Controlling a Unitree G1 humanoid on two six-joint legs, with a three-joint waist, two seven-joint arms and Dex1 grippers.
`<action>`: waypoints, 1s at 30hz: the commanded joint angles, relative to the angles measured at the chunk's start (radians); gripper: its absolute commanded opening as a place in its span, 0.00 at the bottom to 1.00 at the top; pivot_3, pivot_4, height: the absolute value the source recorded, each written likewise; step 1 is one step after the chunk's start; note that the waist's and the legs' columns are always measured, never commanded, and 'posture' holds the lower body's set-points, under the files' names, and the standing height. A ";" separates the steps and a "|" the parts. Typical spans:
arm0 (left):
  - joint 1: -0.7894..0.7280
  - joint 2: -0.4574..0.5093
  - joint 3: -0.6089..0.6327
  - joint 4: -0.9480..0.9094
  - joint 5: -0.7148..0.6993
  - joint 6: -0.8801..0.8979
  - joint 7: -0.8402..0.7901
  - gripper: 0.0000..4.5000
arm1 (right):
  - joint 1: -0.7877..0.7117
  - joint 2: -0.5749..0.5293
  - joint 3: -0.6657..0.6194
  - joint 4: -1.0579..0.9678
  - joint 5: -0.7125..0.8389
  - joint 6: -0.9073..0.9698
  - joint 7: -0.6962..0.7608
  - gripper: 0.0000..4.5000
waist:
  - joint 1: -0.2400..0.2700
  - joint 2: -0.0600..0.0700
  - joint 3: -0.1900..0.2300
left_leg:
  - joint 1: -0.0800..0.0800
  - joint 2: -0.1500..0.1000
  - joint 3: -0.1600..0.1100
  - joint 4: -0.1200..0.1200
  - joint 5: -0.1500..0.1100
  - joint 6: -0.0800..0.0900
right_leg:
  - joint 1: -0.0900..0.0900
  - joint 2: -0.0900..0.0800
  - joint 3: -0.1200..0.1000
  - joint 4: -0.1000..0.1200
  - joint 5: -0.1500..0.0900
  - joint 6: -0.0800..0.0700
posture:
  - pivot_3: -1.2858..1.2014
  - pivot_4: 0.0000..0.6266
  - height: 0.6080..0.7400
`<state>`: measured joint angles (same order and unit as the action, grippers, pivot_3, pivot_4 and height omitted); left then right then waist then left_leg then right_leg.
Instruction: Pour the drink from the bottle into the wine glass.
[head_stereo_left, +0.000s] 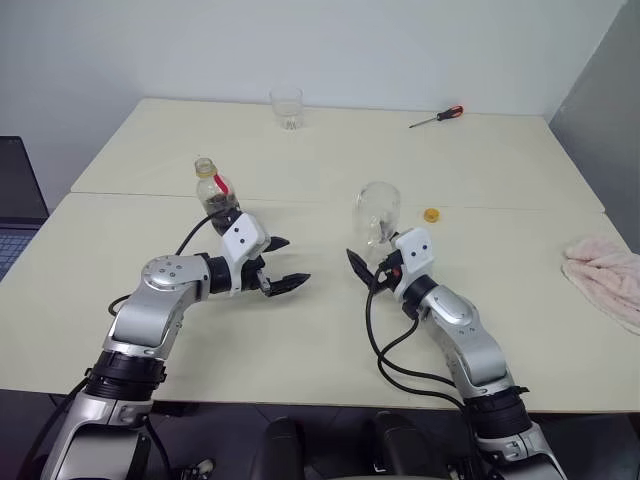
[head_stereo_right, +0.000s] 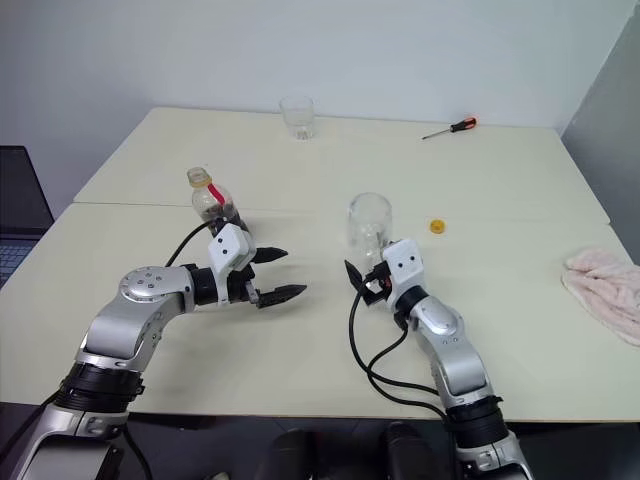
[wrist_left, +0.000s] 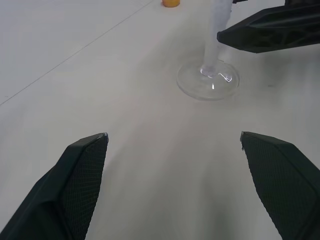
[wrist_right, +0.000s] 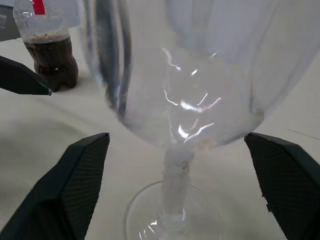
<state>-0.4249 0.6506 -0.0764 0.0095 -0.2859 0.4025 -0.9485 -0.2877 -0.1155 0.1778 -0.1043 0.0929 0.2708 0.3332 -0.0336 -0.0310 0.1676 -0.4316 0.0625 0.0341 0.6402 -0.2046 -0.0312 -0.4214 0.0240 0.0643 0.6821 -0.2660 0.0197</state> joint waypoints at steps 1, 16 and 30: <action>-0.009 0.001 0.026 -0.015 -0.004 -0.019 0.002 1.00 | -0.013 -0.009 -0.007 -0.041 0.002 -0.014 0.011 0.99 | 0.000 0.000 0.000 | 0.000 0.000 0.000 0.000 0.000 0.000 | 0.000 0.000 0.000 0.000 0.000 0.000 | 0.52 0.24 1.00; 0.192 -0.010 0.255 -0.047 -0.156 -0.024 0.033 1.00 | 0.132 -0.320 -0.171 -0.291 0.207 0.257 0.231 0.99 | 0.002 0.000 0.000 | 0.001 0.000 0.000 0.000 0.000 0.000 | 0.001 -0.001 0.000 0.000 0.000 0.000 | 0.52 0.24 1.00; 0.415 -0.149 0.324 0.077 0.025 -0.410 0.296 1.00 | -0.068 -0.799 -0.618 -0.348 0.679 0.524 0.524 0.99 | 0.000 0.000 0.000 | 0.002 0.000 0.001 0.001 0.000 0.000 | 0.002 -0.001 0.001 0.000 0.000 0.000 | 0.52 0.24 1.00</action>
<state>-0.0121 0.5045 0.2220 0.0901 -0.2710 0.0345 -0.6772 -0.3197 -0.8890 -0.3845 -0.4052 0.6945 0.7733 0.8339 -0.0335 -0.0311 0.1673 -0.4293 0.0625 0.0353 0.6407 -0.2048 -0.0310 -0.4195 0.0229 0.0657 0.6819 -0.2662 0.0198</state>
